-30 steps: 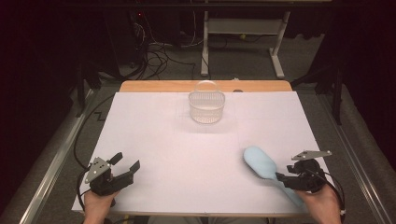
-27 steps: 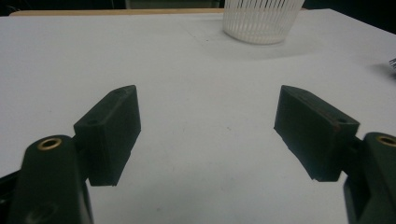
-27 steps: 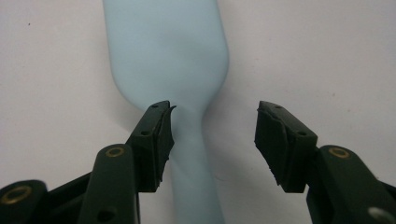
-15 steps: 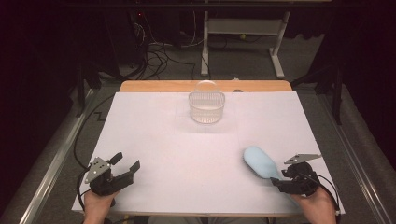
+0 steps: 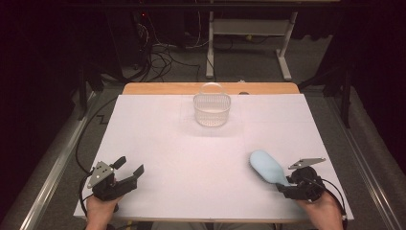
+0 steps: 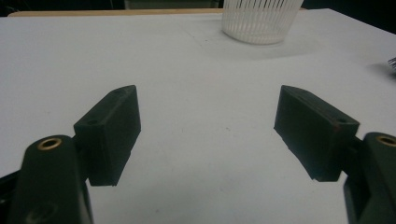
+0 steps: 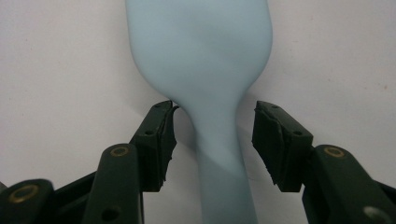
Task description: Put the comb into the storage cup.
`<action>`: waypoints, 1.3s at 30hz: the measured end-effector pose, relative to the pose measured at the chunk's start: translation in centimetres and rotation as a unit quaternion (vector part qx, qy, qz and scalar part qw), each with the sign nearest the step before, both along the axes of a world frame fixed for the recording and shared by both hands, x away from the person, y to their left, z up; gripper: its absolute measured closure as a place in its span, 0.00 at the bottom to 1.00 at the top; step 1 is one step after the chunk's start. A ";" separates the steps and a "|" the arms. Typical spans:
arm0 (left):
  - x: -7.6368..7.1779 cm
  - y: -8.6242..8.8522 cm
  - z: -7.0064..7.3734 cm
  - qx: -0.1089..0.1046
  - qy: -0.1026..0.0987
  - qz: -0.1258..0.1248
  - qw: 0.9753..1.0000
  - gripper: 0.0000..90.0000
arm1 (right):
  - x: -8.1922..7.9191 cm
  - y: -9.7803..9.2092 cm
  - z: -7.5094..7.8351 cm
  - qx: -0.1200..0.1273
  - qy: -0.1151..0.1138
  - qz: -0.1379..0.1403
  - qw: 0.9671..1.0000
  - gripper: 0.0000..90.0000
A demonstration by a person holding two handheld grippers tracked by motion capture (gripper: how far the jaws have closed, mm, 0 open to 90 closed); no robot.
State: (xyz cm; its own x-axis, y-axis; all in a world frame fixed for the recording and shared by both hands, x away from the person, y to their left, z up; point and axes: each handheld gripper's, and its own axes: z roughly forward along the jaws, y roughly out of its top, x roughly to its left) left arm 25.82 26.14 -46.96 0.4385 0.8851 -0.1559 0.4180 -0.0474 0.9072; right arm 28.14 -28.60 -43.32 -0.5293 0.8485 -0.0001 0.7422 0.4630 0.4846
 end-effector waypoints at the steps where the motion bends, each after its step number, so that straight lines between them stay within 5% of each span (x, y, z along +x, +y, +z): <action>1: 0.0 0.1 0.0 -0.002 -0.002 0.002 1.000 0.25 | 0.1 0.1 0.0 -0.001 0.000 0.003 1.000 0.55; 25: 0.0 -0.3 0.1 0.000 -0.003 -0.004 1.000 0.25 | 0.7 0.9 -0.9 -0.023 0.008 0.022 0.999 0.75; 31: -0.6 -1.5 0.2 0.030 -0.013 -0.027 0.999 0.25 | 0.6 1.1 -0.9 -0.032 0.005 0.022 0.999 0.77; 39: -0.4 -1.1 0.2 0.015 -0.009 -0.018 1.000 0.25 | 0.5 1.1 -0.7 -0.031 0.005 0.028 0.999 0.78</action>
